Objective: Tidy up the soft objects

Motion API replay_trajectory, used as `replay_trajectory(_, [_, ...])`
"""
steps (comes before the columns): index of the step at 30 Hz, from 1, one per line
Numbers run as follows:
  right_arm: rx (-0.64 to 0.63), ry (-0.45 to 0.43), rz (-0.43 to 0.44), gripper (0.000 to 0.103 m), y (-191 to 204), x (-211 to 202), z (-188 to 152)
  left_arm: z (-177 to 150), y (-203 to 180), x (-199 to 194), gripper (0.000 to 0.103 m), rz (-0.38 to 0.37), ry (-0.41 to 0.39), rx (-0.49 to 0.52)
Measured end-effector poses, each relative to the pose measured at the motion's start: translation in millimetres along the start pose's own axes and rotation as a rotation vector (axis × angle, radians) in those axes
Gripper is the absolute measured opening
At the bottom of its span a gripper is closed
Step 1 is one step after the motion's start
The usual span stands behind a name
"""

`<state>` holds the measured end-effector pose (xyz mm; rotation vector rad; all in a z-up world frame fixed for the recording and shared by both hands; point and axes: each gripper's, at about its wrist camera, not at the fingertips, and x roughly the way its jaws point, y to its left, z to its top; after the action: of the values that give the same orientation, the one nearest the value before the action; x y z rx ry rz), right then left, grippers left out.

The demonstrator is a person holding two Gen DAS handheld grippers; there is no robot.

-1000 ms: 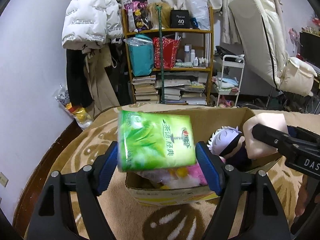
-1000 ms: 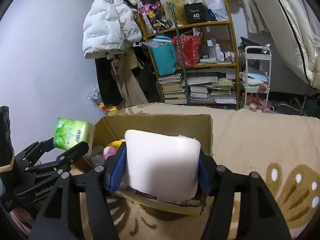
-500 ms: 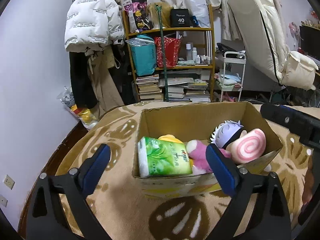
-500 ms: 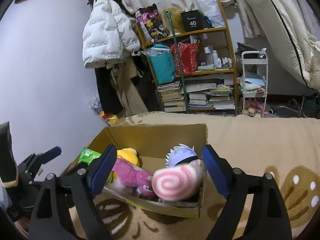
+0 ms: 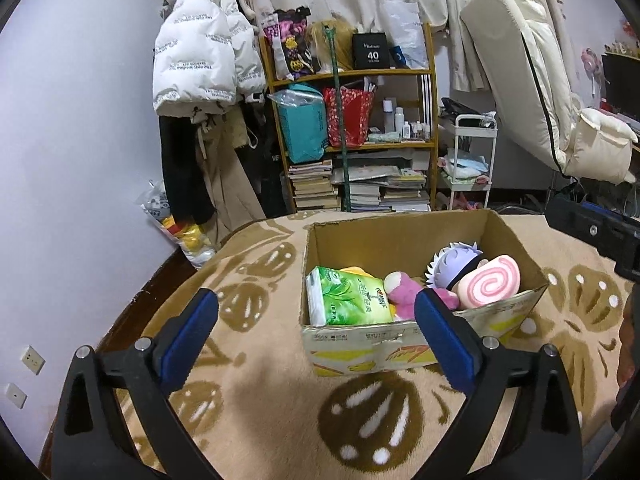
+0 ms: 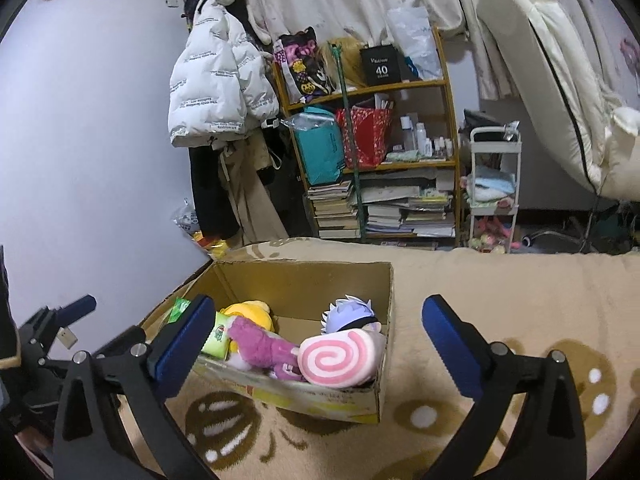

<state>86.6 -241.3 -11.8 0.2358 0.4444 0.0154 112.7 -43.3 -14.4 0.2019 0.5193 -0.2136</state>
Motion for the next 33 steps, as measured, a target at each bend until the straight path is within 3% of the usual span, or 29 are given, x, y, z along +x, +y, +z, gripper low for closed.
replay_trajectory(18, [-0.015, -0.089, -0.018, 0.103, 12.0, -75.7, -0.8, -10.4, 5.8, -84.5, 0.099, 0.039, -0.092, -0.011])
replay_trajectory(33, [-0.08, -0.101, -0.096, 0.103, 16.8, -107.6, -10.8, -23.4, 21.1, -110.0, 0.101, 0.08, -0.1, -0.051])
